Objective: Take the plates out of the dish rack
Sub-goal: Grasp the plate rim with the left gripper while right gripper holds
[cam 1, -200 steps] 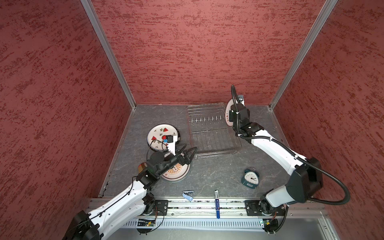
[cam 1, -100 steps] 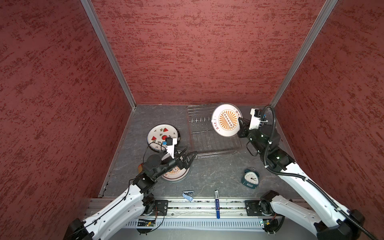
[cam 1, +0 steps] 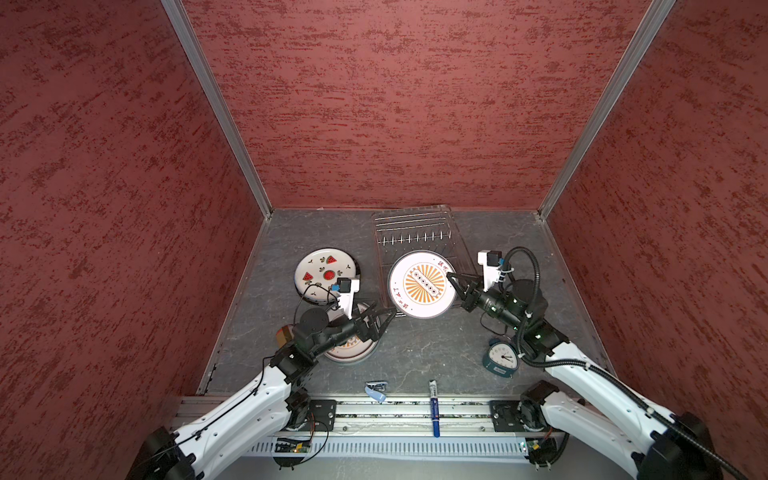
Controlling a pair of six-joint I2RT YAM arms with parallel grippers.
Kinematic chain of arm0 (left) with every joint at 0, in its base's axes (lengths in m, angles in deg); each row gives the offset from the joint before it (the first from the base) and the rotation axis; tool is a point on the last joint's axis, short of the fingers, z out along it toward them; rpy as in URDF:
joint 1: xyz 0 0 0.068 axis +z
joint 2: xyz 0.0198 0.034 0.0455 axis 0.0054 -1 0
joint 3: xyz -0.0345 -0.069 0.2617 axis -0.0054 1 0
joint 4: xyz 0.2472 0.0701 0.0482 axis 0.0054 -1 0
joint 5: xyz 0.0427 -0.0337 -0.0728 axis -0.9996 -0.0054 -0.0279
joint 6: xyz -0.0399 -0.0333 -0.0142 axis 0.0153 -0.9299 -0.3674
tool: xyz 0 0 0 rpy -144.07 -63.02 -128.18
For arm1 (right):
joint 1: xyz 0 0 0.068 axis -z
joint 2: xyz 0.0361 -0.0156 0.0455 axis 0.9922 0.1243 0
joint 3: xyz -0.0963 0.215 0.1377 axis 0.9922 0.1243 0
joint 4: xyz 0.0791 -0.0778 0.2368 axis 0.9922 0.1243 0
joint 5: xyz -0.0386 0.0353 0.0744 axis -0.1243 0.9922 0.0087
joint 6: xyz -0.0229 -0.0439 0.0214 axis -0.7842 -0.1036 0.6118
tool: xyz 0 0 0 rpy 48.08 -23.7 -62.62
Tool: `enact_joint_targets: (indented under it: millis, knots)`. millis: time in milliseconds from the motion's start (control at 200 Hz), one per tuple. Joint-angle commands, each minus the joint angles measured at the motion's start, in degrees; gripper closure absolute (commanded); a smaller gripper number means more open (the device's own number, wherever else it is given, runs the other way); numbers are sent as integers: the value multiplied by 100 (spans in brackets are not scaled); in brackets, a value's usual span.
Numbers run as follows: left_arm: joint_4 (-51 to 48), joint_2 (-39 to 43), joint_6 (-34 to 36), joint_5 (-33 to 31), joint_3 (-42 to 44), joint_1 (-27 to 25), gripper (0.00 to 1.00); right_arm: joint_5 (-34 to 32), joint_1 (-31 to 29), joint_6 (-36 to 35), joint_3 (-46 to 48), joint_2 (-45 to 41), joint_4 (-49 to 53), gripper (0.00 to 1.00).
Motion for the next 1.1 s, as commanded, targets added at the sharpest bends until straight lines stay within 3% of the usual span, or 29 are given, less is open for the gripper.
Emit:
enact_joint_targets:
  millis: [0,65,150,376,516,767,857,972,1097]
  knots:
    - [288,-118,-110,-51,53,-18,1,323,-56,542,222,26,-1436,98]
    - [369,-214,-208,-96,64,-18,3,272,-133,781,501,59,-1851,98]
    - [482,-314,-354,-30,66,-18,17,103,-280,943,890,80,-2454,98]
    - [416,-341,-550,-112,88,-69,55,-445,-521,829,1066,164,-2565,98]
    - [146,-379,-531,-333,57,-123,70,-784,-644,716,1189,121,-2630,98]
    - [3,-447,-565,-470,-25,-181,89,-1023,-834,549,1220,255,-2681,98]
    - [112,-512,-589,-383,-36,-194,89,-1014,-899,491,1223,320,-2776,98]
    - [330,-599,-687,-374,3,-195,77,-993,-969,472,1220,438,-2911,98]
    - [466,-704,-772,-364,-14,-203,78,-913,-1024,453,1164,616,-3023,98]
